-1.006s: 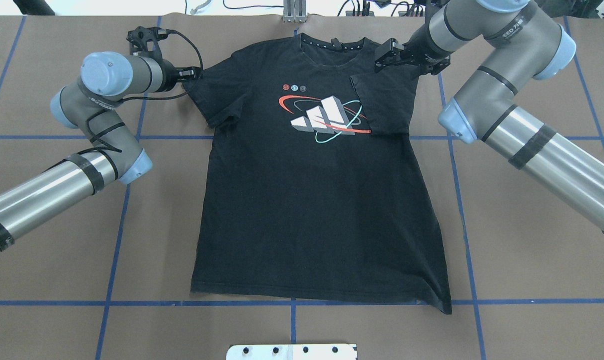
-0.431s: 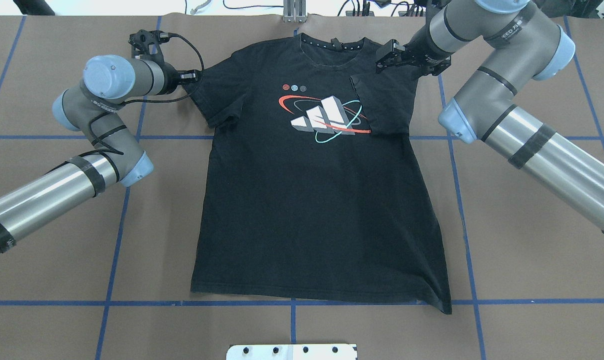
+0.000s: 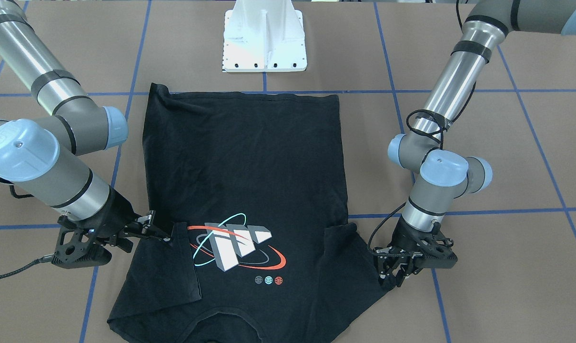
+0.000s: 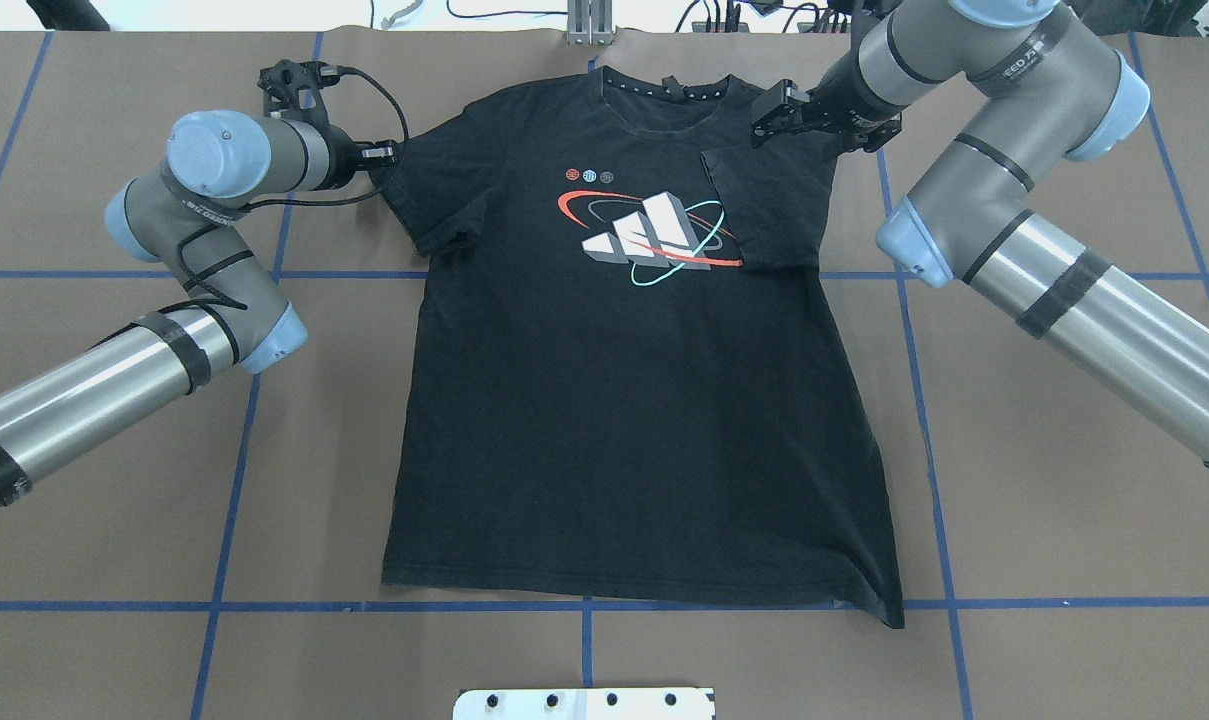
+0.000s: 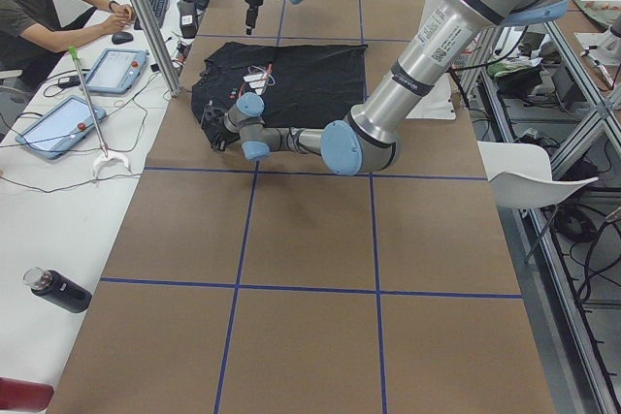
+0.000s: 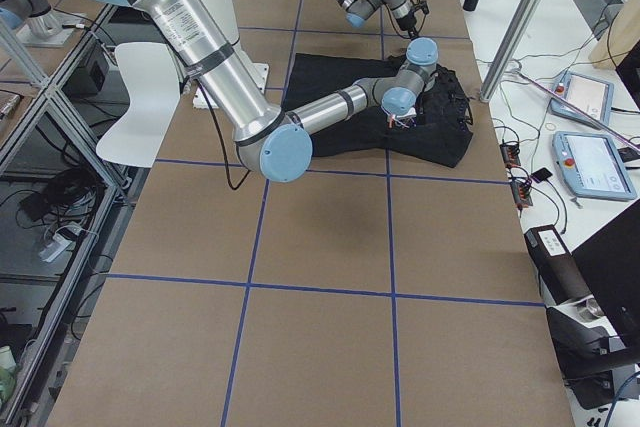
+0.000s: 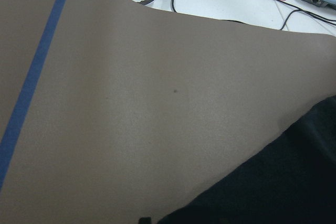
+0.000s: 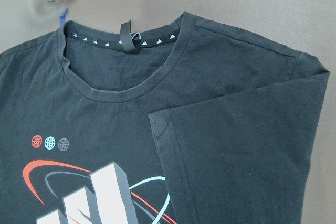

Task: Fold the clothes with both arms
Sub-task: 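Grasp the other sleeve with the left gripper and fold it inward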

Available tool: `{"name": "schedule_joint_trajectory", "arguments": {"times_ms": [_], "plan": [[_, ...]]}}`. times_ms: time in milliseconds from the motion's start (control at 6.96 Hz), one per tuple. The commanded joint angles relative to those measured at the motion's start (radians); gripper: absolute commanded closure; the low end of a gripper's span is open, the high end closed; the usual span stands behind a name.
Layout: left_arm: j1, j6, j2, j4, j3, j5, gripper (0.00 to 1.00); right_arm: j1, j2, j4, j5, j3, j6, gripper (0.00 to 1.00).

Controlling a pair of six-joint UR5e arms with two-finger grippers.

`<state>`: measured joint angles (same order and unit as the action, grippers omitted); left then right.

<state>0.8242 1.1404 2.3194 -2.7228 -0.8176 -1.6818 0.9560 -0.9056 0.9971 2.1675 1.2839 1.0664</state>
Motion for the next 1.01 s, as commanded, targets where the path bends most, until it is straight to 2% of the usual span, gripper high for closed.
{"name": "schedule_joint_trajectory", "arguments": {"times_ms": [0, 144, 431, 575, 718, 862], "plan": [[0.001, -0.014, 0.000, 0.001, -0.001, -0.003, 0.87, 0.000, 0.001, 0.000, 0.000, 0.000, 0.000, 0.00], [0.001, -0.025, 0.000, 0.001, -0.005, -0.003, 1.00, 0.001, -0.001, 0.000, 0.000, 0.000, 0.000, 0.00], [0.003, -0.025, 0.003, 0.001, -0.017, -0.007, 1.00, 0.001, -0.001, 0.000, 0.000, 0.000, 0.000, 0.00], [0.007, -0.025, 0.006, 0.008, -0.064, -0.013, 1.00, 0.001, -0.001, 0.000, 0.000, -0.002, 0.000, 0.00], [0.009, -0.024, 0.005, 0.093, -0.148, -0.060, 1.00, 0.001, -0.001, 0.000, 0.000, -0.002, 0.000, 0.00], [0.009, -0.015, 0.005, 0.217, -0.269, -0.067, 1.00, 0.001, -0.003, 0.000, 0.000, -0.002, 0.001, 0.00]]}}
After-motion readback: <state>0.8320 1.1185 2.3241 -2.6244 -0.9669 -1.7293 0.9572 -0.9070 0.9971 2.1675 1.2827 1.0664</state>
